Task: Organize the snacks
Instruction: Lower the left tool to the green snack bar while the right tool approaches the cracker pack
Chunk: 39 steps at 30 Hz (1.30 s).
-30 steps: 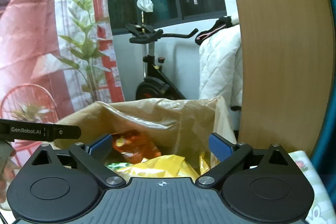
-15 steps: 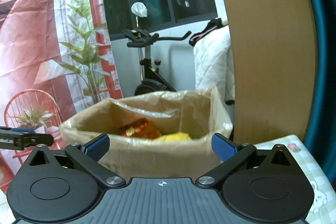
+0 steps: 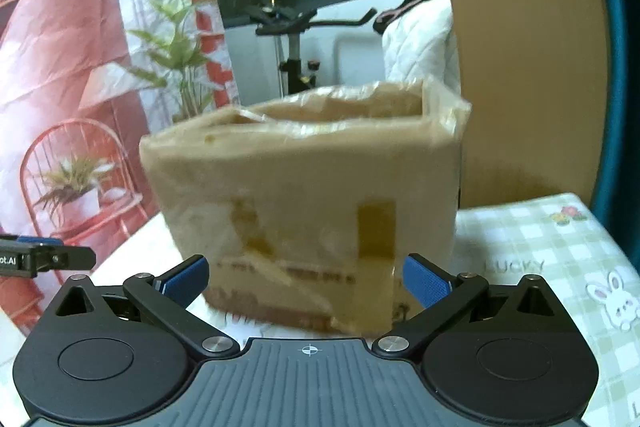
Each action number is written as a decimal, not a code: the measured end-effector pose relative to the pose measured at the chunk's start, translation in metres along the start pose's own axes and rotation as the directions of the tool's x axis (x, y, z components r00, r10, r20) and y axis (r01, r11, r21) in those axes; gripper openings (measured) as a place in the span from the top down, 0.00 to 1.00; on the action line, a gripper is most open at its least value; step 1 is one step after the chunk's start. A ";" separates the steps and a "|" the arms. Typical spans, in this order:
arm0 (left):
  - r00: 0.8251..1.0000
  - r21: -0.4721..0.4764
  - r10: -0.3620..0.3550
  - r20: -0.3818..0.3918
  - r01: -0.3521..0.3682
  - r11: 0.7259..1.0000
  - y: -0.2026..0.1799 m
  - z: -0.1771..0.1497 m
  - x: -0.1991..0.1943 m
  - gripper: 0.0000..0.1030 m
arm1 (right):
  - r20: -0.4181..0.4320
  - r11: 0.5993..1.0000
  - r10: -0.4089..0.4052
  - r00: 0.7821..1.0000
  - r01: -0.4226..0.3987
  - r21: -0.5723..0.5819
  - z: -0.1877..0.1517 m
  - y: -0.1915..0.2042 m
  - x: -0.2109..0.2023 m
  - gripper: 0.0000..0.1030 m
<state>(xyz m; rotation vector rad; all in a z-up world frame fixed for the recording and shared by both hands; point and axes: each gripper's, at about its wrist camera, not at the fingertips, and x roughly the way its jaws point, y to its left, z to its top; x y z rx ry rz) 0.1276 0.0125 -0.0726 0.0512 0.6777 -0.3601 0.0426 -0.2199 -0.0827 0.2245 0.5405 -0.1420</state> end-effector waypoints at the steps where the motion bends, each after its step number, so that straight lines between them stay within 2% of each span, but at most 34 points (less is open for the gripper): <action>1: 1.000 -0.001 -0.004 -0.005 0.004 1.000 0.000 -0.003 0.001 0.19 | -0.013 1.000 0.001 1.000 -0.001 0.003 -0.005 0.001 0.001 0.01; 4: 1.000 -0.008 -0.010 -0.022 0.010 1.000 0.001 -0.012 0.004 0.21 | -0.054 1.000 0.017 0.998 -0.016 0.016 -0.017 0.003 0.003 0.01; 7: 0.999 -0.016 -0.009 -0.037 0.009 1.000 0.001 -0.022 0.009 0.25 | -0.097 1.000 0.021 0.995 -0.019 0.019 -0.028 0.005 0.008 0.06; 11: 0.999 -0.036 -0.009 -0.046 0.007 0.999 0.005 -0.029 0.016 0.26 | -0.190 0.999 0.043 0.981 -0.036 0.040 -0.043 0.007 0.025 0.11; 12: 0.999 -0.037 -0.004 -0.044 0.003 0.999 0.005 -0.031 0.019 0.26 | -0.214 0.998 0.049 0.976 -0.041 0.044 -0.047 0.008 0.030 0.13; 14: 0.999 -0.041 0.006 -0.044 -0.008 0.999 0.006 -0.033 0.025 0.26 | -0.265 0.997 0.066 0.962 -0.052 0.062 -0.057 0.009 0.045 0.23; 16: 0.999 -0.046 0.014 -0.048 -0.016 0.999 0.008 -0.036 0.033 0.28 | -0.322 0.994 0.092 0.942 -0.067 0.088 -0.065 0.011 0.062 0.29; 20: 0.997 -0.076 0.028 -0.070 -0.033 0.997 0.014 -0.037 0.046 0.31 | -0.423 0.991 0.094 0.901 -0.042 0.131 -0.073 0.014 0.100 0.30; 22: 0.997 -0.086 0.033 -0.075 -0.039 0.996 0.017 -0.038 0.048 0.31 | -0.438 0.989 0.091 0.895 -0.028 0.148 -0.073 0.015 0.112 0.28; 25: 0.996 -0.090 0.039 -0.084 -0.046 0.995 0.020 -0.040 0.052 0.31 | -0.438 0.996 0.050 0.898 -0.011 0.090 -0.070 0.025 0.125 0.28; 31: 0.993 -0.087 0.045 -0.111 -0.054 0.995 0.024 -0.045 0.060 0.31 | -0.460 0.988 -0.058 0.886 -0.013 -0.151 -0.072 0.047 0.143 0.34; 39: 0.991 -0.077 0.043 -0.125 -0.053 0.996 0.025 -0.046 0.065 0.31 | -0.473 0.979 -0.058 0.879 -0.041 -0.198 -0.070 0.038 0.135 0.47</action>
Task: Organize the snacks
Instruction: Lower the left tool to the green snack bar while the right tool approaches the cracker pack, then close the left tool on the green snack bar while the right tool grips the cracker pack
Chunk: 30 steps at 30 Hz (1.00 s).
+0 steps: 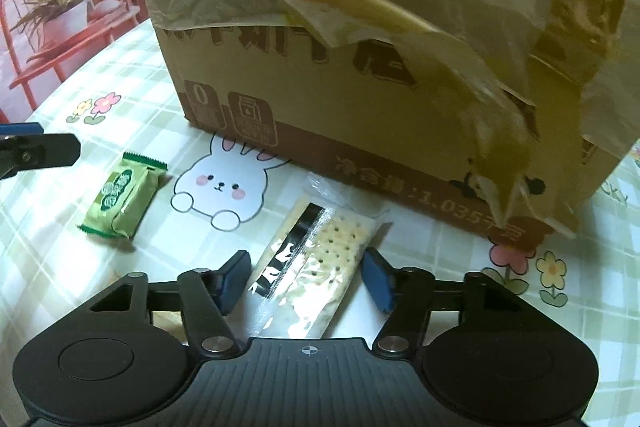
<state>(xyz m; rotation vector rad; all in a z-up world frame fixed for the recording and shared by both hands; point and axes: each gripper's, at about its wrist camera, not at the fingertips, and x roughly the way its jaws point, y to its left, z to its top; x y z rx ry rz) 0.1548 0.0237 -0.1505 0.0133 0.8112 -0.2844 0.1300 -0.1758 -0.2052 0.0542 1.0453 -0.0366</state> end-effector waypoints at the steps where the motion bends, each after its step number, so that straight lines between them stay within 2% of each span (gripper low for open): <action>1: 1.000 0.002 -0.001 0.000 0.001 1.000 -0.001 0.000 0.000 0.31 | -0.001 1.000 -0.001 1.000 0.001 -0.008 -0.001 -0.002 -0.002 0.48; 8: 0.999 0.029 -0.017 -0.027 0.018 0.999 -0.002 -0.007 0.004 0.31 | 0.009 1.000 0.013 1.000 -0.013 -0.028 -0.014 -0.021 -0.015 0.52; 17: 0.996 0.070 -0.035 -0.081 0.041 0.997 -0.007 -0.024 0.016 0.31 | 0.075 0.999 0.035 0.997 -0.035 -0.002 -0.031 -0.032 -0.023 0.54; 25: 0.995 0.041 -0.010 -0.103 0.014 0.999 -0.011 -0.022 0.037 0.31 | 0.124 0.999 0.041 0.991 -0.044 0.026 -0.040 -0.034 -0.024 0.55; 30: 0.995 0.090 0.029 -0.100 -0.020 0.996 -0.025 -0.028 0.047 0.31 | 0.129 0.999 0.035 0.991 -0.038 0.027 -0.041 -0.033 -0.024 0.55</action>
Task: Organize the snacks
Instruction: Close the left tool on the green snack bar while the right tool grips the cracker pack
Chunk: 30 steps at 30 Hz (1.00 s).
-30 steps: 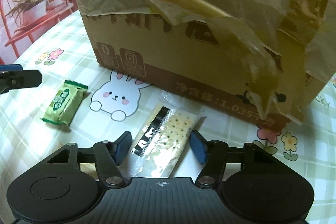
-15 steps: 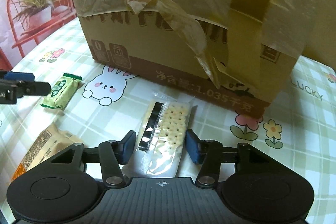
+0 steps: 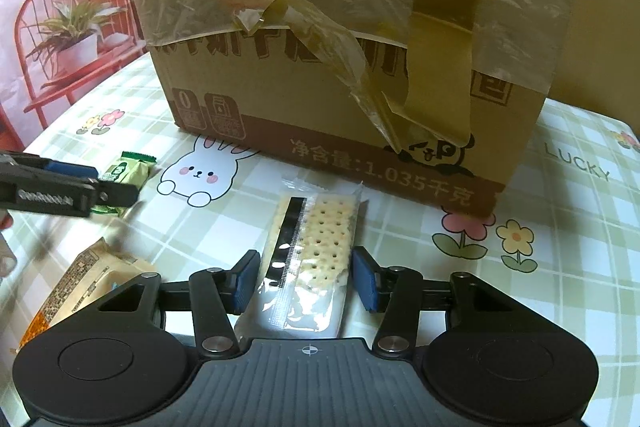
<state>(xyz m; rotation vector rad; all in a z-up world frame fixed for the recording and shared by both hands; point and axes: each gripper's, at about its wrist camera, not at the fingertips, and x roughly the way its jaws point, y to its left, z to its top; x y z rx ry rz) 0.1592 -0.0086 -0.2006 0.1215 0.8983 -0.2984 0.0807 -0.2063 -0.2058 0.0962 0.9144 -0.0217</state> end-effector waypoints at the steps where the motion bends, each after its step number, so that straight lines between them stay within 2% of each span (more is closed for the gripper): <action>1: 1.000 0.006 0.004 0.008 -0.004 1.000 -0.002 0.000 0.000 0.31 | 0.002 1.000 -0.002 1.000 0.002 -0.001 0.000 0.000 0.000 0.55; 3: 1.000 -0.006 0.007 0.007 -0.007 1.000 -0.002 0.001 0.001 0.32 | 0.004 1.000 -0.004 1.000 0.004 -0.002 0.000 0.000 0.001 0.54; 4: 1.000 -0.008 0.011 0.004 -0.011 1.000 -0.002 0.003 0.001 0.36 | 0.005 1.000 -0.005 1.000 0.005 -0.004 0.000 0.000 0.001 0.54; 5: 1.000 -0.007 0.011 0.007 -0.011 1.000 -0.002 0.004 0.001 0.51 | 0.005 1.000 -0.007 1.000 0.007 -0.007 0.001 0.000 0.002 0.54; 6: 1.000 -0.001 0.005 0.007 -0.005 1.000 -0.004 0.006 0.000 0.61 | 0.005 1.000 -0.008 1.000 0.008 -0.009 0.001 0.000 0.002 0.54; 10: 1.000 0.013 0.011 0.003 -0.011 1.000 -0.006 0.007 -0.003 0.62 | 0.007 1.000 -0.008 1.000 0.008 -0.027 0.002 -0.001 0.003 0.56; 15: 1.000 -0.016 0.013 0.018 -0.013 1.000 0.002 0.005 -0.011 0.62 | 0.014 1.000 0.001 1.000 -0.001 -0.007 -0.001 -0.004 0.000 0.57; 30: 0.992 -0.055 -0.013 0.125 0.020 0.998 0.008 0.018 -0.047 0.62 | 0.092 0.997 0.000 0.996 -0.007 0.082 -0.012 -0.017 -0.036 0.59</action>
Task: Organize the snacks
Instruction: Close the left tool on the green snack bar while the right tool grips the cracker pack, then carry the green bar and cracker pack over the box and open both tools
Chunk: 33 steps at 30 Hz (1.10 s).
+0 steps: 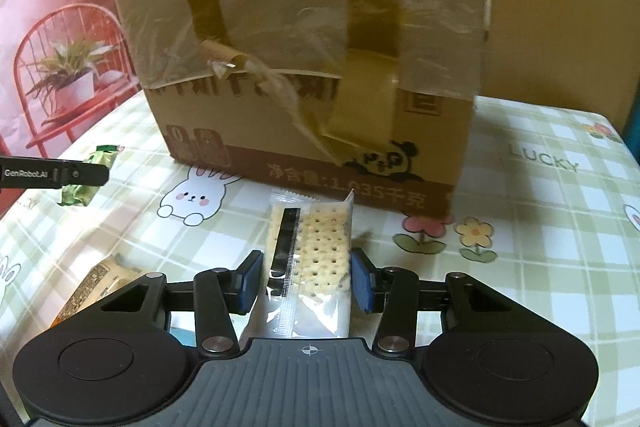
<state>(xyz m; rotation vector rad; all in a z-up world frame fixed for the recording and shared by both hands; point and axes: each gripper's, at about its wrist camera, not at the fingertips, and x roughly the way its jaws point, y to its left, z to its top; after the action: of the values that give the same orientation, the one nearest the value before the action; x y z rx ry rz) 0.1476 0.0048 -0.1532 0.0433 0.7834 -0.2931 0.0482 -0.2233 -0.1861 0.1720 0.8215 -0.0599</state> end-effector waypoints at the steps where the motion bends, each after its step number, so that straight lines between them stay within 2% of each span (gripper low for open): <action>1: 1.000 0.000 -0.003 0.005 0.003 1.000 -0.001 0.001 -0.001 0.62 | 0.007 1.000 -0.002 1.000 0.002 0.008 -0.001 -0.002 -0.003 0.59; 18: 0.991 0.025 -0.048 0.125 0.045 0.999 -0.018 0.022 -0.031 0.62 | 0.154 0.992 -0.090 0.984 0.075 0.098 0.010 -0.040 -0.057 0.59; 27: 0.976 0.046 -0.074 0.204 0.066 0.997 -0.027 0.039 -0.049 0.62 | 0.227 0.983 -0.136 0.964 0.103 0.152 0.017 -0.062 -0.082 0.59; 33: 0.965 0.041 -0.099 0.243 0.092 0.995 -0.032 0.047 -0.058 0.62 | 0.299 0.979 -0.164 0.940 0.118 0.168 0.029 -0.070 -0.103 0.59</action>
<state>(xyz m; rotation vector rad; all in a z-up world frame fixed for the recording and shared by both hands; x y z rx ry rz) 0.1324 -0.0183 -0.0766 -0.0039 0.5363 -0.3937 -0.0092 -0.2983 -0.1002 0.2363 0.5114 -0.2778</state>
